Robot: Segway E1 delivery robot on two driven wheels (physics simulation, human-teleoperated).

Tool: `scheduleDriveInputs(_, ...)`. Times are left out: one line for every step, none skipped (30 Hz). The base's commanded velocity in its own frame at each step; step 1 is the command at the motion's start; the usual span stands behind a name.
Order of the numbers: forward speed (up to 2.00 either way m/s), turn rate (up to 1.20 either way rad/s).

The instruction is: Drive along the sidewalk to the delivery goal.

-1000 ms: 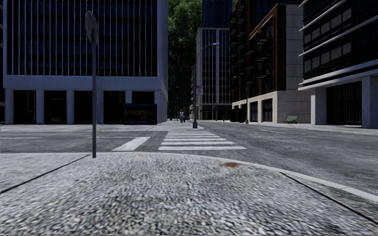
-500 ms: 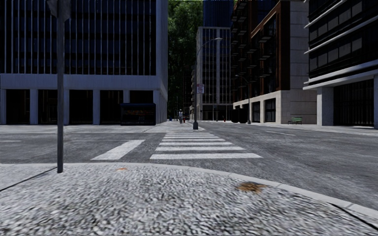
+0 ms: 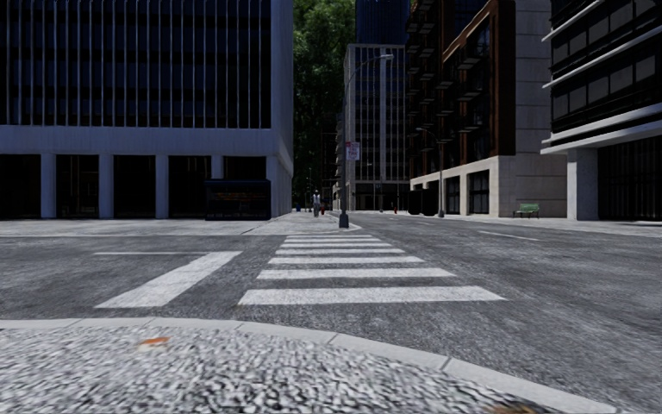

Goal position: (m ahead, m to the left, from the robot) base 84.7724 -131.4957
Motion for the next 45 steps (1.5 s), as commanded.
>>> scheduleDriveInputs(2.0,0.0)
scheduleDriveInputs(2.0,0.0)
scheduleDriveInputs(2.0,0.0)
scheduleDriveInputs(2.0,0.0)
scheduleDriveInputs(2.0,0.0)
scheduleDriveInputs(2.0,0.0)
scheduleDriveInputs(2.0,0.0)
scheduleDriveInputs(2.0,0.1)
scheduleDriveInputs(2.0,0.23)
scheduleDriveInputs(2.0,0.28)
scheduleDriveInputs(2.0,0.28)
scheduleDriveInputs(2.0,0.29)
scheduleDriveInputs(2.0,0.0)
scheduleDriveInputs(2.0,0.0)
scheduleDriveInputs(2.0,0.0)
scheduleDriveInputs(2.0,0.0)
scheduleDriveInputs(2.0,0.0)
scheduleDriveInputs(2.0,0.0)
scheduleDriveInputs(2.0,0.0)
scheduleDriveInputs(2.0,0.0)
scheduleDriveInputs(2.0,0.0)
scheduleDriveInputs(2.0,0.0)
scheduleDriveInputs(2.0,0.0)
scheduleDriveInputs(2.0,0.0)
scheduleDriveInputs(2.0,0.0)
scheduleDriveInputs(2.0,0.0)
scheduleDriveInputs(2.0,0.0)
scheduleDriveInputs(2.0,0.0)
scheduleDriveInputs(2.0,0.0)
scheduleDriveInputs(2.0,0.0)
scheduleDriveInputs(2.0,0.0)
scheduleDriveInputs(2.0,0.0)
scheduleDriveInputs(2.0,0.0)
scheduleDriveInputs(2.0,0.0)
scheduleDriveInputs(2.0,0.0)
scheduleDriveInputs(2.0,0.0)
scheduleDriveInputs(2.0,0.0)
scheduleDriveInputs(2.0,0.0)
scheduleDriveInputs(2.0,0.0)
scheduleDriveInputs(2.0,0.0)
scheduleDriveInputs(2.0,0.0)
scheduleDriveInputs(2.0,0.0)
scheduleDriveInputs(2.0,0.0)
scheduleDriveInputs(2.0,0.0)
scheduleDriveInputs(2.0,0.0)
